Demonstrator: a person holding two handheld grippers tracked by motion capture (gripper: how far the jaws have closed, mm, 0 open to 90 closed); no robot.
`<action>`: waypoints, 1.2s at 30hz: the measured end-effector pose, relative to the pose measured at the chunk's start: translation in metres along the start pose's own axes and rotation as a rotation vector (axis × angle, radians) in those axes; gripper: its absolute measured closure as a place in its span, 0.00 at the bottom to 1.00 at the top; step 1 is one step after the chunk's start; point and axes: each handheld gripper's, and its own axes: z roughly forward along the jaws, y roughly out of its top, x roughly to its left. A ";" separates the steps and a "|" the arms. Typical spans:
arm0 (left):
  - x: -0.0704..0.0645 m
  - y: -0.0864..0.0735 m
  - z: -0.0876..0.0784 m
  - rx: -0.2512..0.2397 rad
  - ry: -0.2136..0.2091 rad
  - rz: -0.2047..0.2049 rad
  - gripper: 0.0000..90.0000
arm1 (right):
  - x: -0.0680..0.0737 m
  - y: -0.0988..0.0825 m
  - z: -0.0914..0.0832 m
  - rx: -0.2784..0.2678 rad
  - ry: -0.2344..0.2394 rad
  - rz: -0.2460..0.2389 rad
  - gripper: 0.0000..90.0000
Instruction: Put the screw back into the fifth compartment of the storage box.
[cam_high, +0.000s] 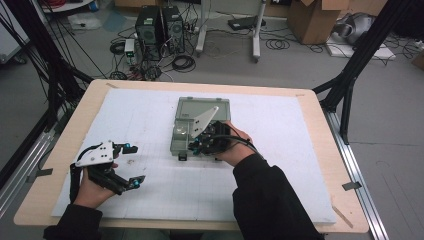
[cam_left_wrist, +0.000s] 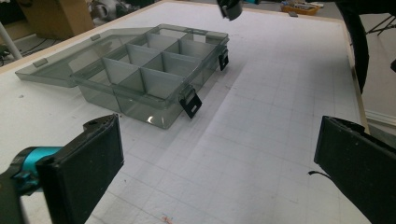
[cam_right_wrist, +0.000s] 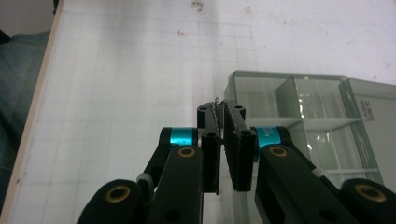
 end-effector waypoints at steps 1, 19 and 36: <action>0.000 0.000 0.000 0.001 0.001 -0.001 0.02 | -0.002 0.002 0.003 0.000 -0.002 -0.003 0.95; 0.001 -0.001 -0.001 -0.001 0.001 -0.002 0.02 | -0.035 0.022 0.054 0.073 -0.015 0.030 0.95; 0.001 -0.001 -0.001 -0.005 0.001 -0.004 0.02 | -0.047 0.018 0.069 0.119 -0.006 0.084 0.92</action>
